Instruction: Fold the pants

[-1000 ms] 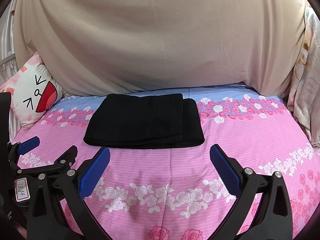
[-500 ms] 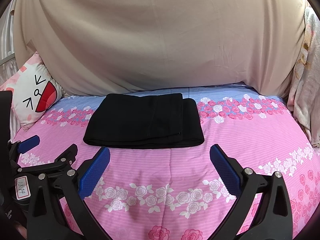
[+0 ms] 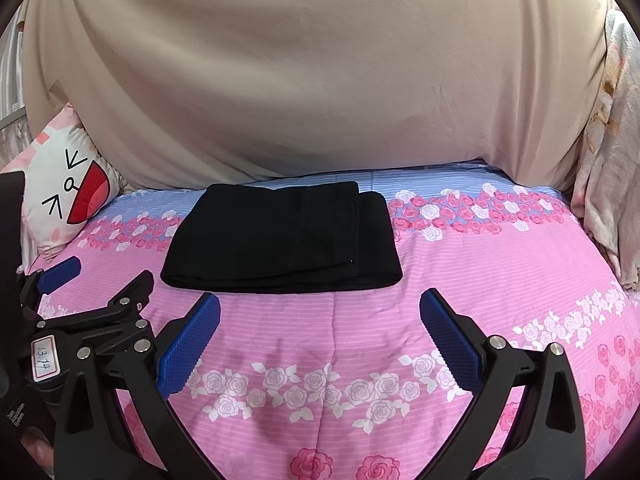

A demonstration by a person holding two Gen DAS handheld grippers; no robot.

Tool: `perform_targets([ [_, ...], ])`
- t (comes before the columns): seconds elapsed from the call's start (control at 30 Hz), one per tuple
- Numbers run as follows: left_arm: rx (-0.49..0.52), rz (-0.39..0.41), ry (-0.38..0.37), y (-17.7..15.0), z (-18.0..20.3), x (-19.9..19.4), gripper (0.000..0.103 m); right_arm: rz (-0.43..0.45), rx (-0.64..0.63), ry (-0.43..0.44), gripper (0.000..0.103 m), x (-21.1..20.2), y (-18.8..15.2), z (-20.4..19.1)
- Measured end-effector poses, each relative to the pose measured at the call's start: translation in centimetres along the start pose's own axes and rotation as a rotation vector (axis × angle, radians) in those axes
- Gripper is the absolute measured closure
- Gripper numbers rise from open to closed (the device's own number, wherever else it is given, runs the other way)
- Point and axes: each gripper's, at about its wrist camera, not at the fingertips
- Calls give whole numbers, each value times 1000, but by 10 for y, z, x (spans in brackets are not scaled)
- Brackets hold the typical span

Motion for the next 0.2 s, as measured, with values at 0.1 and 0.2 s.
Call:
perform_targets([
  [0.1,5,-33,-14,-2,-2,-2,11,0,7,-4,5,-1,0,2],
  [0.2,22,-23,-16,-6,0,-8,11,-6,8,-6,5,0,-1,3],
])
Point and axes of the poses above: each gripper's, at about its wrist camera, not at the fingertips, and x roughly the way its jaws point, z to its right, y to its top, and after that the axes turned 10 degrees about z, right-handed
